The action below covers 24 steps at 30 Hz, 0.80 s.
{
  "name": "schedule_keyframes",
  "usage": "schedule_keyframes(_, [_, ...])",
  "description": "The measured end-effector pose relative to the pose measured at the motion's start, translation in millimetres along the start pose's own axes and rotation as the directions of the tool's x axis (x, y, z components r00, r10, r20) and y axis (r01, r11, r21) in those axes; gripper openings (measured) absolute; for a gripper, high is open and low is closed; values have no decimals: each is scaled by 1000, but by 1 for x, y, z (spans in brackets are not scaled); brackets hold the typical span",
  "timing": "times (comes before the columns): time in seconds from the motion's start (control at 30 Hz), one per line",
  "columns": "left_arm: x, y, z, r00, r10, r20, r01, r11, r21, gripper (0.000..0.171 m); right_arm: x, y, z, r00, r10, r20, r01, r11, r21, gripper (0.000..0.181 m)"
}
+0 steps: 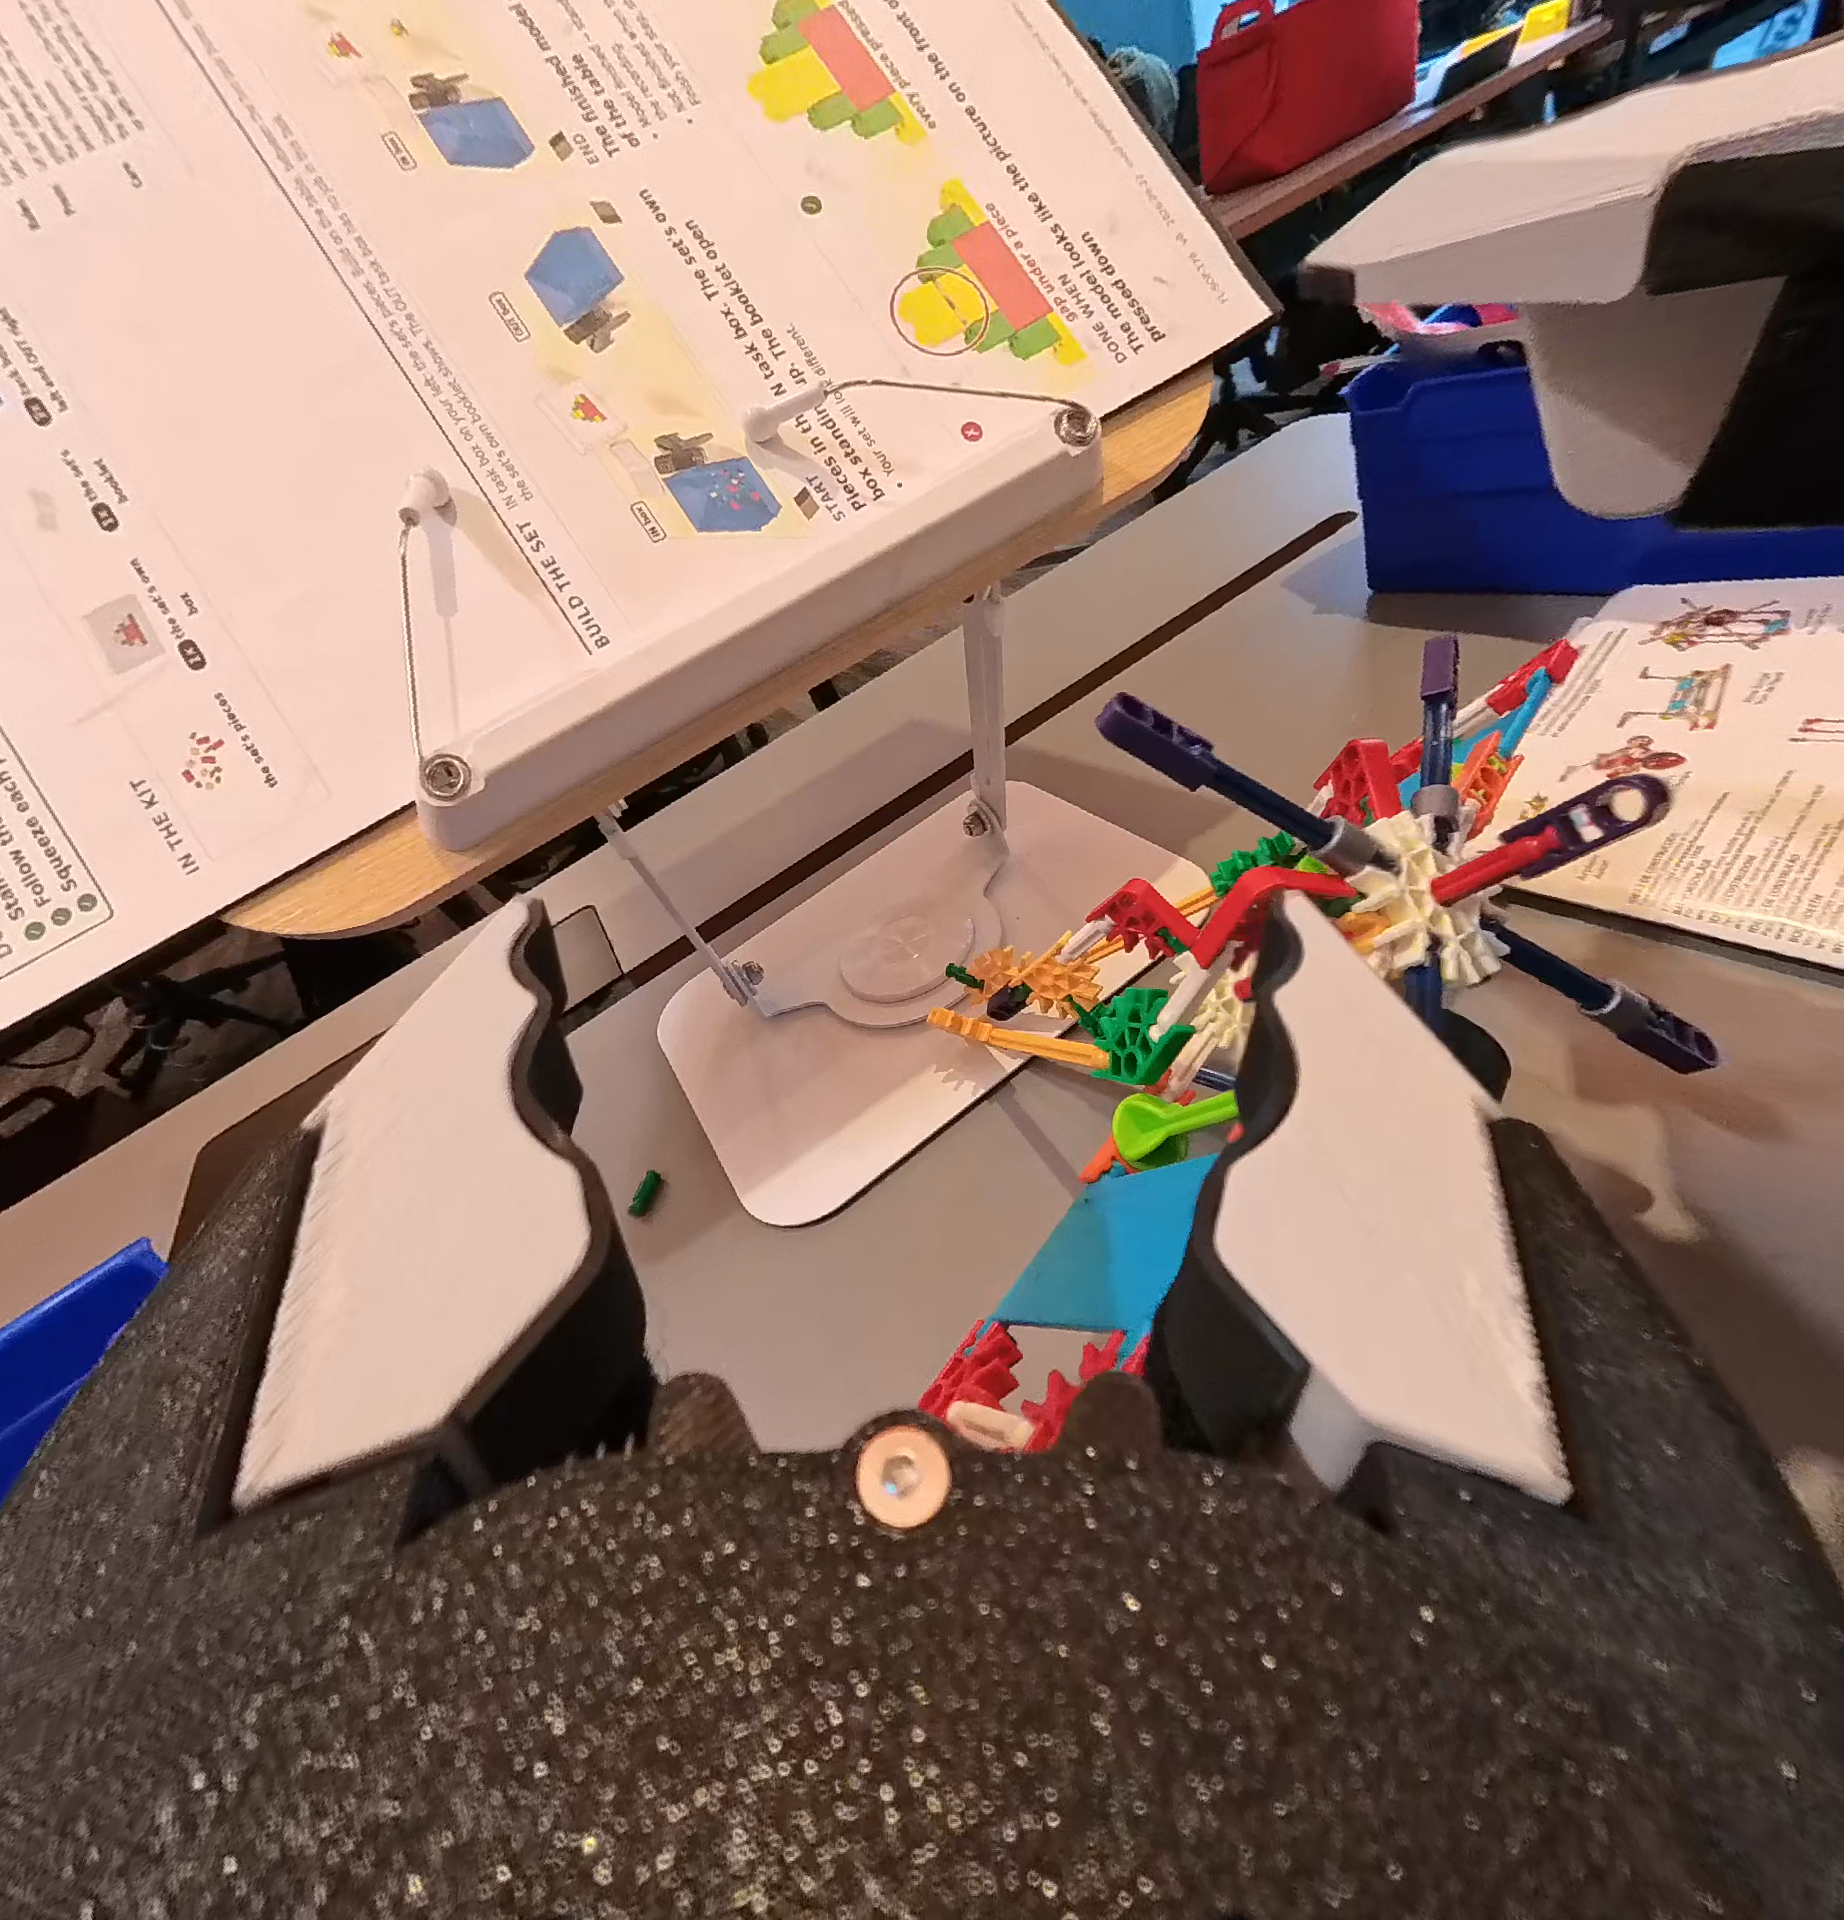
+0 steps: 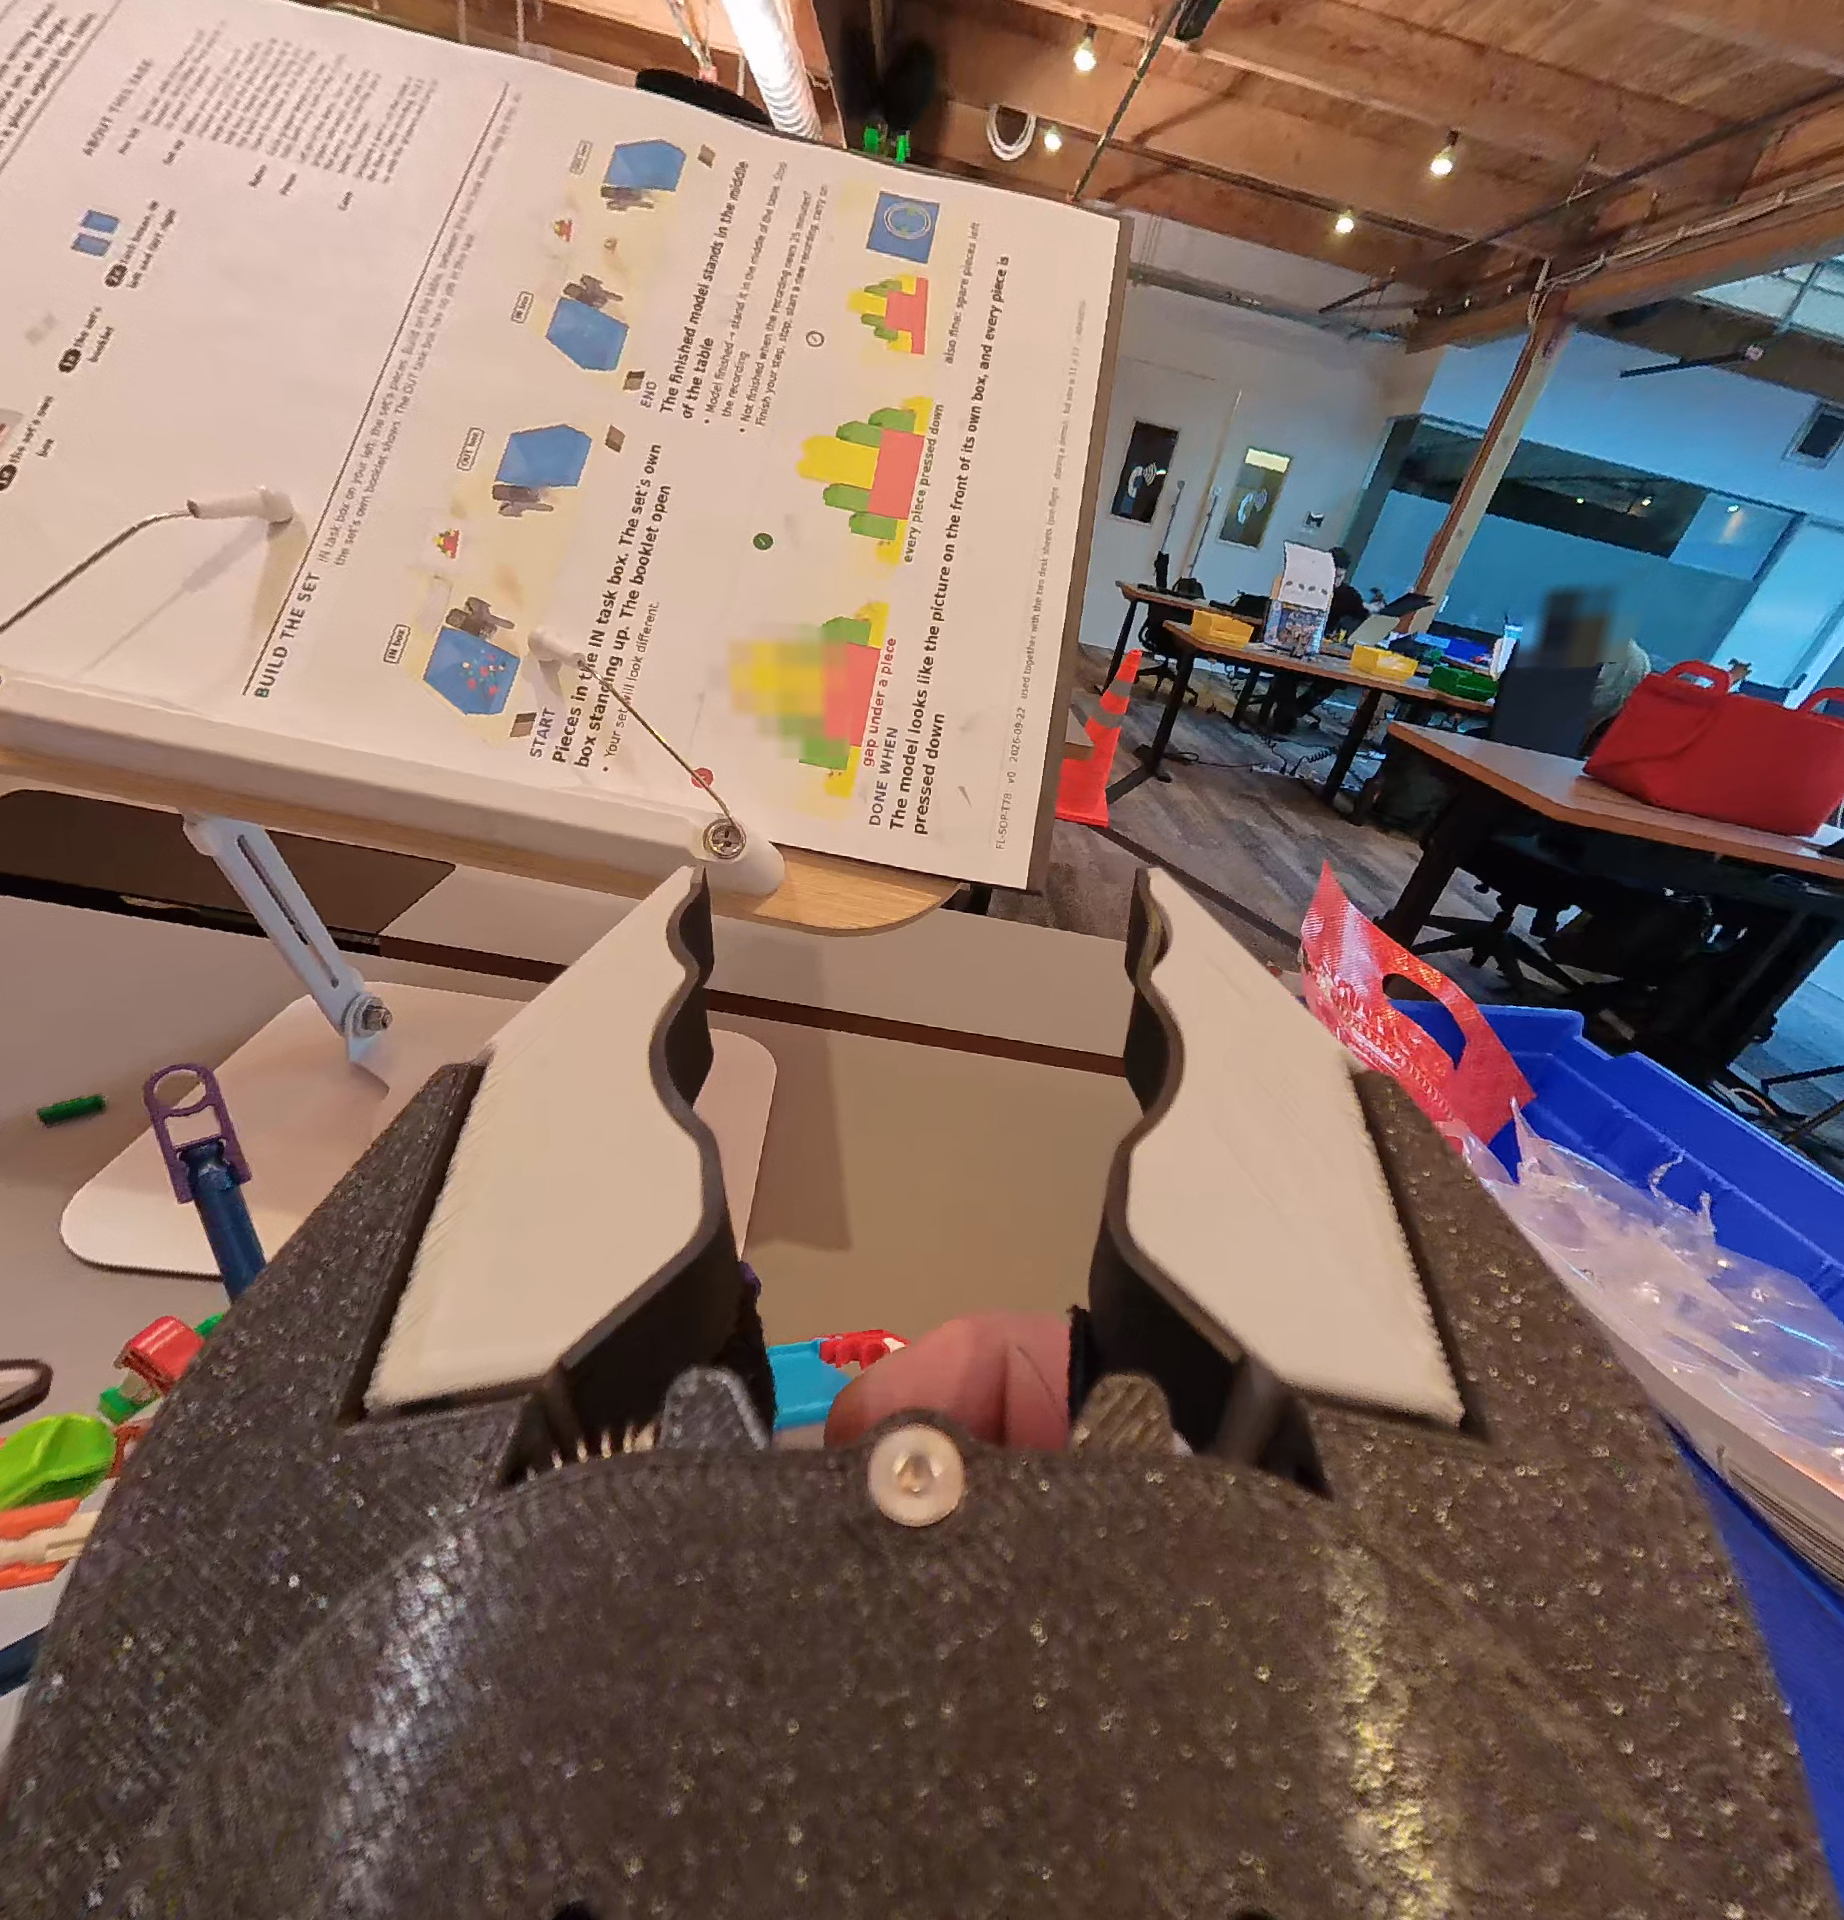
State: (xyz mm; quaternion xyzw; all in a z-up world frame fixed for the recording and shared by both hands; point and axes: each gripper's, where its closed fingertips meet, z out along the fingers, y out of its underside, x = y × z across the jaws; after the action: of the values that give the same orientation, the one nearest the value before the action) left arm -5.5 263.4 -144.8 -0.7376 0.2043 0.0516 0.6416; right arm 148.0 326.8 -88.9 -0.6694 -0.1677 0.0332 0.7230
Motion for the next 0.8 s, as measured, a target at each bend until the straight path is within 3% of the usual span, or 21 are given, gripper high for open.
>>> schedule_keyframes(0.4, [28,-12,-7,992,62,-108,-56,997,62,122,0,3,2,1000,11,18,-11,1000,-15,80])
schedule_keyframes(0.8, [27,-4,-3,992,68,-103,-65,997,35,122,1,3,3,1000,17,26,-17,1000,-24,81])
